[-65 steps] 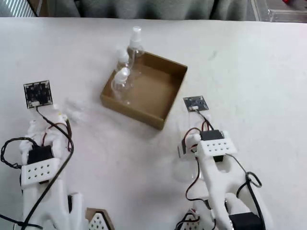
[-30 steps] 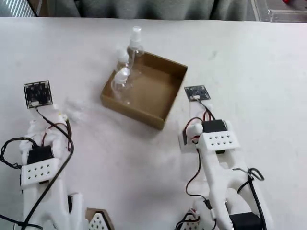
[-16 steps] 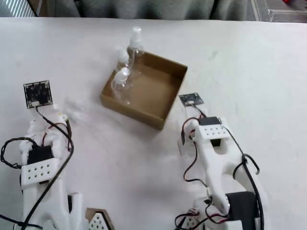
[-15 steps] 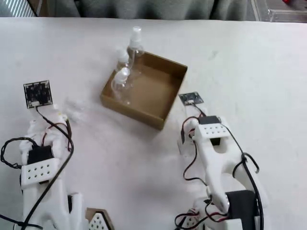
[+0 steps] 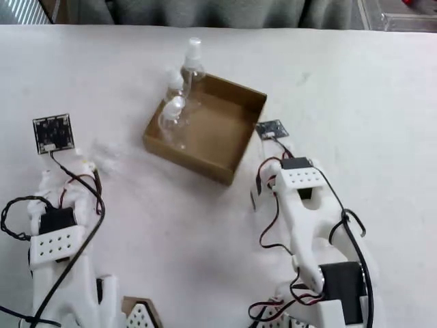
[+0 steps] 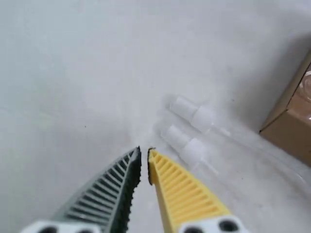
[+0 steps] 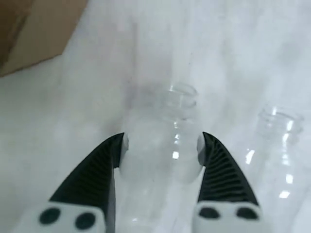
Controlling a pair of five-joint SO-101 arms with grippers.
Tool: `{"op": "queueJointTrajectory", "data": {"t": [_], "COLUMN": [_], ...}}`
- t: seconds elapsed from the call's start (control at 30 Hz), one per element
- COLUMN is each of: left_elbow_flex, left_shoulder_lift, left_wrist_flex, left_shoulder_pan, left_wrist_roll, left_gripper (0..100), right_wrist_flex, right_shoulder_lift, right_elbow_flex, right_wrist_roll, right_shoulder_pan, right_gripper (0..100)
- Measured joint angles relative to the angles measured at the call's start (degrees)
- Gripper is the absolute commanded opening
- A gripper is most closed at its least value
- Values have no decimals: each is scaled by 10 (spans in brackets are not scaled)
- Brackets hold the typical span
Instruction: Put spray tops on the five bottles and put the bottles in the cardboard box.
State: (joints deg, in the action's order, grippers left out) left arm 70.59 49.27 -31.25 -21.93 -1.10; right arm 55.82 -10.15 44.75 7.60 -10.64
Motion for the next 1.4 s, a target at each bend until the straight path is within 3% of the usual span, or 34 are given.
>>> {"op": "queueJointTrajectory", "data": {"t": [0.23,0.53,0.63,0.83,1.07,1.4], "left_elbow_flex": [-69,-286,-345,-455,-572,-665], "left_shoulder_lift": [-33,-269,-325,-439,-604,-715], "left_wrist_flex": [-69,-153,-171,-234,-294,-296], "left_shoulder_pan": [0,0,0,23,44,52], "left_wrist_roll": [36,47,94,182,294,358], "left_gripper": [39,40,50,191,195,195], "right_wrist_flex": [-42,-57,-63,-66,-66,-78], "right_shoulder_lift": [-4,-5,-11,-9,-9,-9], "right_elbow_flex": [35,40,47,48,49,59], "right_wrist_roll": [39,69,70,74,74,74], "right_shoulder_pan": [0,-1,-1,-1,-1,-1], "right_gripper": [50,51,51,51,51,49]}}
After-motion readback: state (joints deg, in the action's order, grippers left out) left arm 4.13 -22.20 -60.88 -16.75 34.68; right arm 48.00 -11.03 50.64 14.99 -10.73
